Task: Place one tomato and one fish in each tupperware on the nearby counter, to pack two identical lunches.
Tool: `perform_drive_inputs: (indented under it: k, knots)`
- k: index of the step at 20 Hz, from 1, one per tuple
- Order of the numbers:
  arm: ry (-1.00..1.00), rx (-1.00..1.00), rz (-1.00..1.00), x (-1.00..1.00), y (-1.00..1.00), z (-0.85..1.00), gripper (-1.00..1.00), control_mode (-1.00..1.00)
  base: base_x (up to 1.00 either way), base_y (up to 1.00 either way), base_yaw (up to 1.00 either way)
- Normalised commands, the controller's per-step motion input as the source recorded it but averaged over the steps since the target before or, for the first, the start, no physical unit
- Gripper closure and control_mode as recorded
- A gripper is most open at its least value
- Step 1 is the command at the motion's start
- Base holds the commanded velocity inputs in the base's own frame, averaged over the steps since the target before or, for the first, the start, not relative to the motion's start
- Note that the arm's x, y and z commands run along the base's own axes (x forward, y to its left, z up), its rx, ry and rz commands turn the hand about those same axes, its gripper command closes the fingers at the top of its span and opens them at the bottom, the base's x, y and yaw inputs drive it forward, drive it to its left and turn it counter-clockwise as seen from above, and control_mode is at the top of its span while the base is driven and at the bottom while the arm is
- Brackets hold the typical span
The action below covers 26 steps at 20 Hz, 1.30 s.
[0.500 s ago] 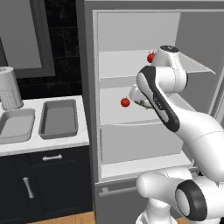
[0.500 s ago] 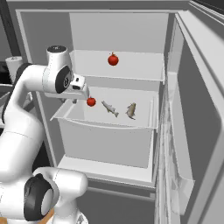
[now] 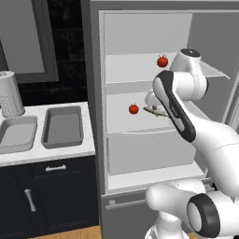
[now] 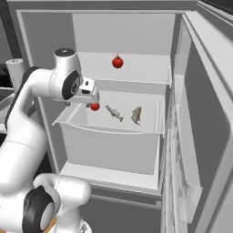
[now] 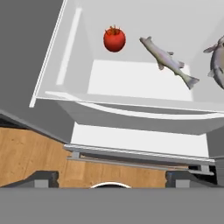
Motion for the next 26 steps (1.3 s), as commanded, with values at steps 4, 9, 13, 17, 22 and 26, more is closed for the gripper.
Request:
perform_drive_inputs:
  k: [4, 9, 13, 17, 22, 26]
  knots:
    - [-0.20, 0.00, 0.00, -0.13, -0.11, 0.15, -1.00, -1.00, 0.00, 0.00, 0.00]
    - [-0.33, 0.00, -0.06, -0.30, 0.00, 0.59, -1.00, -1.00, 0.00, 0.00, 0.00]
    - [-0.39, 0.00, -0.06, -0.25, 0.00, 0.76, -1.00, -1.00, 0.00, 0.00, 0.00]
    - [-0.31, 0.00, -0.11, -0.10, -0.09, 0.82, -1.00, -1.00, 0.00, 0.00, 0.00]
    - [-0.09, 0.03, -0.18, 0.10, -0.65, 0.60, -1.00, -1.00, 0.00, 0.00, 0.00]
    - [0.02, 0.02, -0.05, 0.73, -0.42, 0.00, -1.00, -1.00, 0.00, 0.00, 0.00]
